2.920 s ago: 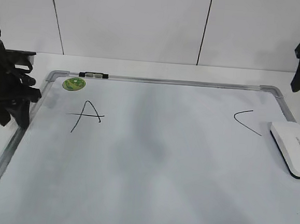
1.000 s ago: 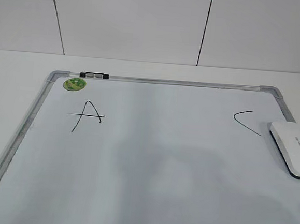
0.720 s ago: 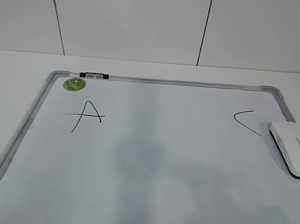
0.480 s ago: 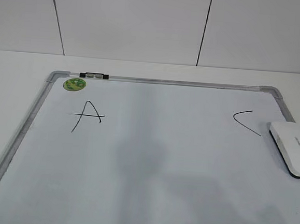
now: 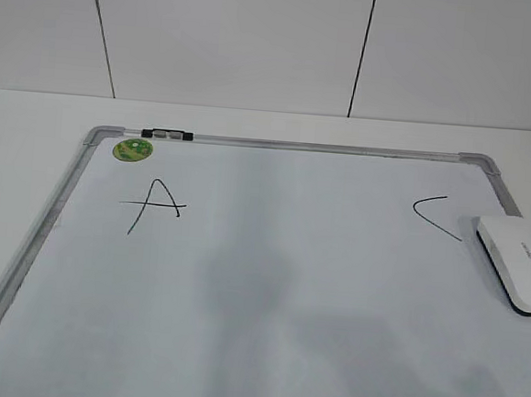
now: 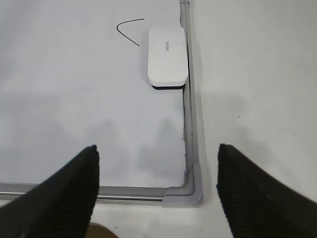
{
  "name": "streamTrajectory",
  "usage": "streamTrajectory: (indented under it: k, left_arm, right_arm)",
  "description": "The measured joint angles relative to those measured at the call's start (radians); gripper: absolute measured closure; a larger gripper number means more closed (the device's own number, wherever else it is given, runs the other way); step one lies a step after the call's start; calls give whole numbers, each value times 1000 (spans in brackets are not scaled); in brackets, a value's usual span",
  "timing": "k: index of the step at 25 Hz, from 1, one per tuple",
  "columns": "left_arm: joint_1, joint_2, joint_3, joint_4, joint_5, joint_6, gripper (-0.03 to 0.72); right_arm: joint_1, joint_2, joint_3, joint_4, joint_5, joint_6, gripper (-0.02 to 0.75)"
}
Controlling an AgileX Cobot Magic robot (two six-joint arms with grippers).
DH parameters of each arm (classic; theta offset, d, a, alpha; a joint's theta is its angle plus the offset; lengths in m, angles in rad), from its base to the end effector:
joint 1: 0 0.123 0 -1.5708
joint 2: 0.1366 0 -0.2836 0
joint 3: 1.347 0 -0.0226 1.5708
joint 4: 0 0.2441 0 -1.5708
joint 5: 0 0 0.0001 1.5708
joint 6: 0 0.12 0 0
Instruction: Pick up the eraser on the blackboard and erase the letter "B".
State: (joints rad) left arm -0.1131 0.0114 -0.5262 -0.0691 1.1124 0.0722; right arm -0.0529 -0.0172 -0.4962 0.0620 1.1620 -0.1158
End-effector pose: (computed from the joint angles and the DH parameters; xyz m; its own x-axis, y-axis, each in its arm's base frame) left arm 0.0115 -0.0088 0.2632 -0.4773 0.0960 -0.8735 0.1864 0.9825 0.0061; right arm 0.0088 0.0064 0.2496 -0.5293 -0.0630 -0.8461 -0.0436 0.9979 -0.0470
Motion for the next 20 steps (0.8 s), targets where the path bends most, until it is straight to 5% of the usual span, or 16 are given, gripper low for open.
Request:
streamTrajectory:
  k: [20]
  left_arm:
    - [8, 0, 0, -16, 0, 0, 453]
  right_arm:
    - [0, 0, 0, -7, 0, 0, 166]
